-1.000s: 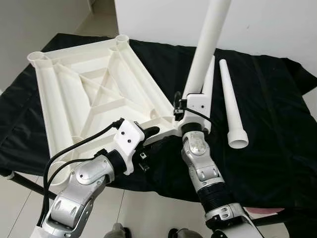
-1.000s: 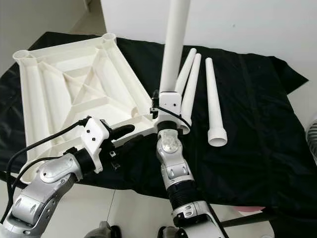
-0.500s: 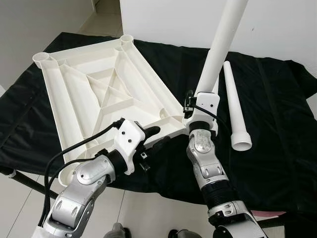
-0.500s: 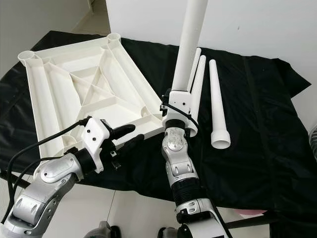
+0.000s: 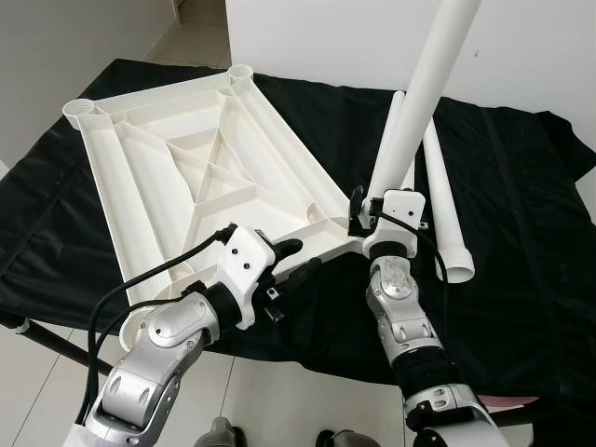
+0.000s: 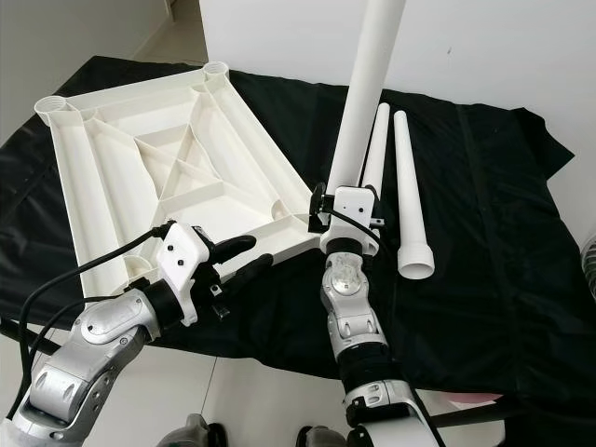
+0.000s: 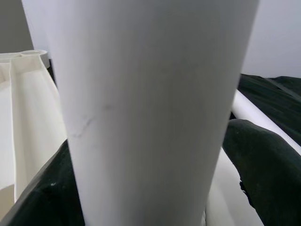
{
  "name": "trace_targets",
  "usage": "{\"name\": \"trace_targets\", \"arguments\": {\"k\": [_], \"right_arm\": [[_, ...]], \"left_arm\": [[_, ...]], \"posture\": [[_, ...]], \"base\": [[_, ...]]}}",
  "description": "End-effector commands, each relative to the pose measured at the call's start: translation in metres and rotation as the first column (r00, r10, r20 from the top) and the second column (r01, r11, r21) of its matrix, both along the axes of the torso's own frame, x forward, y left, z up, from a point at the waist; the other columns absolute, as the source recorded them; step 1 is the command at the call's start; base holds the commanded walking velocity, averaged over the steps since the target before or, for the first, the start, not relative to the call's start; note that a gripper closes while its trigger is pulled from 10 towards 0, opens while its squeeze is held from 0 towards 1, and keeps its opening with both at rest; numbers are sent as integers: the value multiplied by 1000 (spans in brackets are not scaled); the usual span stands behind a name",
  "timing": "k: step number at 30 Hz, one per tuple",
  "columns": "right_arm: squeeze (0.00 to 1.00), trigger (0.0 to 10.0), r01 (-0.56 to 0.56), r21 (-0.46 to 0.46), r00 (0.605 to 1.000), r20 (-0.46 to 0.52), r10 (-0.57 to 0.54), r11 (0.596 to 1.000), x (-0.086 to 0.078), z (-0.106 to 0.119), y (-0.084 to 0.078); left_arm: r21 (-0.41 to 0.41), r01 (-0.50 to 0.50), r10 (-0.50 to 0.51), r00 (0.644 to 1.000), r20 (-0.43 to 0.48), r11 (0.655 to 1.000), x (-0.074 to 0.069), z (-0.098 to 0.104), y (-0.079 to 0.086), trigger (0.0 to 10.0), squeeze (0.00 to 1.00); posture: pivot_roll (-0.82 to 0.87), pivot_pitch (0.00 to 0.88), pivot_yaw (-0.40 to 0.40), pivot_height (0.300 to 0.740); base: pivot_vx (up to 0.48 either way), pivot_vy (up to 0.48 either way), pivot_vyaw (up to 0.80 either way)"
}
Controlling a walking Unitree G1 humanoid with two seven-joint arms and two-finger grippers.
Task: Building children table
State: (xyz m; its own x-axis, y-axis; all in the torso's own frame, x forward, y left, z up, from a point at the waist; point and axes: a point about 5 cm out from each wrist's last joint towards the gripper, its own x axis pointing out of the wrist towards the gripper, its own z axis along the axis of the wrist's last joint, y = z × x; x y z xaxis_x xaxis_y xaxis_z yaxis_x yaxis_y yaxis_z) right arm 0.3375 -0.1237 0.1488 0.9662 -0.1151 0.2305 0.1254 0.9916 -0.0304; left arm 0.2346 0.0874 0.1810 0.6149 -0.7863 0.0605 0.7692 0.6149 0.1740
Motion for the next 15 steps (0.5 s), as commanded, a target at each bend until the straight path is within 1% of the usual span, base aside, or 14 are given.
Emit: {"name": "trace_targets", "arguments": {"k": [1,2,3,5,8,11,12,13,14,15], "right_arm": [[0,10000,15,-12,994,-106,-16,1000,-1,-22,-15],[0,10000,15,-12,994,-106,-16,1000,-1,-22,-15],[0,10000,-11,-20,995,-96,9,1000,1,-19,-15],[0,10000,-70,-10,994,-84,69,997,5,-15,-17],[0,10000,-171,-20,981,-90,169,985,11,-10,-20],[0,10000,-202,-32,976,-90,198,979,13,-7,-23],[0,10000,-280,-56,957,-97,274,958,16,-4,-26],[0,10000,-280,-56,957,-97,274,958,16,-4,-26],[0,10000,-314,-67,946,-107,306,947,17,-3,-27],[0,10000,-314,-67,946,-107,306,947,17,-3,-27]], "left_arm": [[8,-8,8,1000,1,1000,0,-2,0,10000,0],[8,-8,8,1000,1,1000,0,-2,0,10000,0],[8,-8,8,1000,2,1000,0,-2,0,10000,0],[6,-9,9,1000,3,1000,1,-2,0,10000,0],[5,-10,10,1000,5,1000,2,-1,0,10000,0],[5,-11,11,1000,6,1000,2,-1,0,10000,0],[5,-11,11,1000,7,1000,3,-1,0,10000,0],[5,-11,11,1000,7,1000,3,-1,0,10000,0],[5,-11,11,1000,8,1000,3,0,0,10000,0],[5,-11,11,1000,8,1000,3,0,0,10000,0]], "posture": [[-23,114,8,740],[-23,114,8,740],[-26,115,8,740],[-26,115,8,740],[-29,117,11,740],[-32,120,14,740],[-32,120,14,740],[-32,120,14,740],[-35,123,19,740],[-35,123,19,740]], "base": [[0,0,0],[0,0,0],[0,0,0],[0,0,0],[0,0,0],[0,0,0],[0,0,0],[0,0,0],[0,0,0],[0,0,0]]}}
